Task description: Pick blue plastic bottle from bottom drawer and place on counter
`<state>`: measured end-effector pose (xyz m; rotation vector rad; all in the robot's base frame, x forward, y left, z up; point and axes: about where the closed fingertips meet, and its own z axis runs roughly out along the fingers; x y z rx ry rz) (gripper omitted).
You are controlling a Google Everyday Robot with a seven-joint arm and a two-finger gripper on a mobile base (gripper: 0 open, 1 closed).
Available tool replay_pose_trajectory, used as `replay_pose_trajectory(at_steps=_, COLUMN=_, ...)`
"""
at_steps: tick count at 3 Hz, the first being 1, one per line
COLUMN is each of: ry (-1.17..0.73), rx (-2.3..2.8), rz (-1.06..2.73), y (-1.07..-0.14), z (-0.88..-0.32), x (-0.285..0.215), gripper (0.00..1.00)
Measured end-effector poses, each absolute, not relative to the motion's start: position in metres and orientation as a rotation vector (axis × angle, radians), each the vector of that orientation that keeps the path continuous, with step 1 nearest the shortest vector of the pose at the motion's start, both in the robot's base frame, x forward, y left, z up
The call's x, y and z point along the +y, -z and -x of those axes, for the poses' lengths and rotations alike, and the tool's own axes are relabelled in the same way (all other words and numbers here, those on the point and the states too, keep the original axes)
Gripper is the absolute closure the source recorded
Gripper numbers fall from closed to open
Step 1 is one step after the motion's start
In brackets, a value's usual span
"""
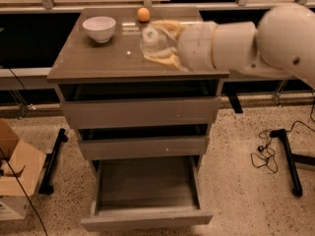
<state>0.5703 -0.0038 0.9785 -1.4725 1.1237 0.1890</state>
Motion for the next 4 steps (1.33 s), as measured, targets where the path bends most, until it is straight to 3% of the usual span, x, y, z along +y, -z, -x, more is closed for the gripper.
replay_pose_trajectory(at_steps=3, ry=-0.198, rx=1.169, rz=1.508, y=-0.986, z=-0.689, x=0.023, gripper=1.0)
replay_pose_trajectory(at_steps=4, ry=-0.209, rx=1.204, rz=1.498, y=-0.97, z=-0.72, x=0.026, gripper=0.82)
